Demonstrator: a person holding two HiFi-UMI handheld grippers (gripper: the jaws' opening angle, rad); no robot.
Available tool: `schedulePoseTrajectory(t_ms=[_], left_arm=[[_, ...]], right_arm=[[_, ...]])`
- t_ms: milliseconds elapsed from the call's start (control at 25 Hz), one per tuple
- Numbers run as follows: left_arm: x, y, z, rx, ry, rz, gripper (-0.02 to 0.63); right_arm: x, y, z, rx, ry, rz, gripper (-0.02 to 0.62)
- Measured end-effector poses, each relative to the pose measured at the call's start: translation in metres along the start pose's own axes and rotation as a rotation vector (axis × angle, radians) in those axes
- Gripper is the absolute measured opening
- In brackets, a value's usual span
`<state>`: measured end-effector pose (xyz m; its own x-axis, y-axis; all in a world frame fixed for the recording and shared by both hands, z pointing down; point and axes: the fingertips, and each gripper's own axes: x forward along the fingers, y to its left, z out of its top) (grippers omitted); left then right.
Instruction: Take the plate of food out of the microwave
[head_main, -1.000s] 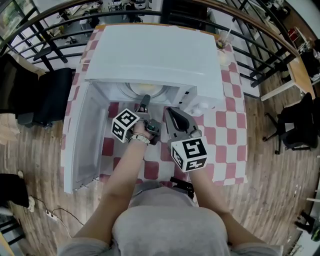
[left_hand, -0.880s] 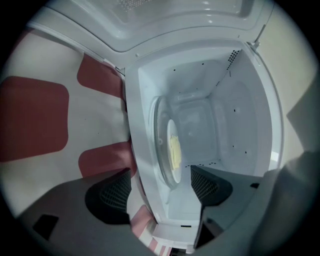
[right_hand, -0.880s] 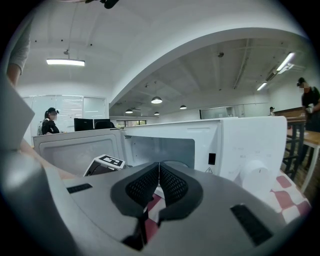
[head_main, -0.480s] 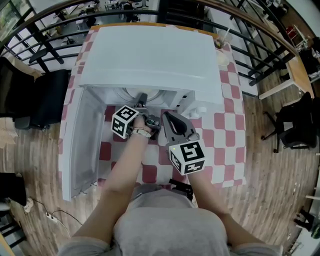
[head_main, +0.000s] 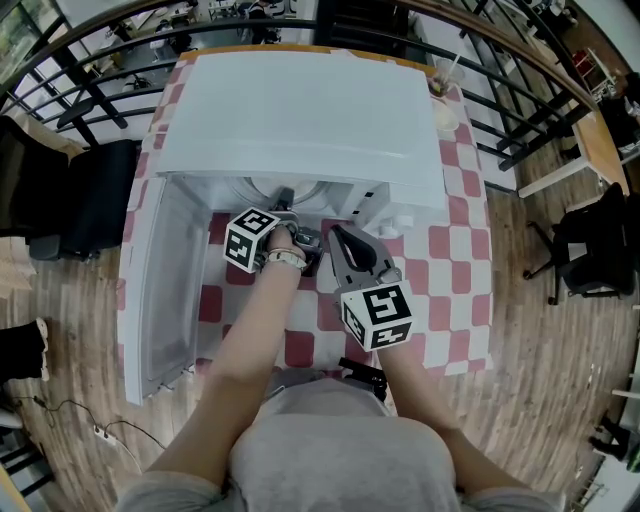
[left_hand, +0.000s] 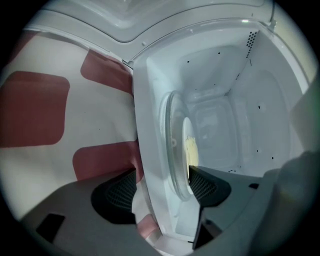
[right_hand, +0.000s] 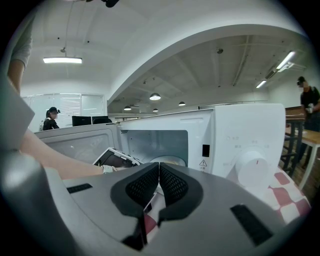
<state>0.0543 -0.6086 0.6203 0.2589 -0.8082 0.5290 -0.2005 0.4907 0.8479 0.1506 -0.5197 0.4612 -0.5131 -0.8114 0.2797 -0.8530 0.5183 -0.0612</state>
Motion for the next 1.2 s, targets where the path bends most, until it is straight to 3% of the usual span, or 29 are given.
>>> schedulePoseTrajectory(t_ms=[560,1200], left_arm=[[-0.013,0.000,-0.003,-0.034,-0.001,0.004,0.276],[-0.029,-0.007,0.000,-0.006,-0.001,-0.039,0.123]], right_arm=[[-0.010,0.002,0.007,-0.007,-0.019,-0.004,0.026],[-0.020,0.011,0.009,-0.024,-0.021,-0.001,0.026]])
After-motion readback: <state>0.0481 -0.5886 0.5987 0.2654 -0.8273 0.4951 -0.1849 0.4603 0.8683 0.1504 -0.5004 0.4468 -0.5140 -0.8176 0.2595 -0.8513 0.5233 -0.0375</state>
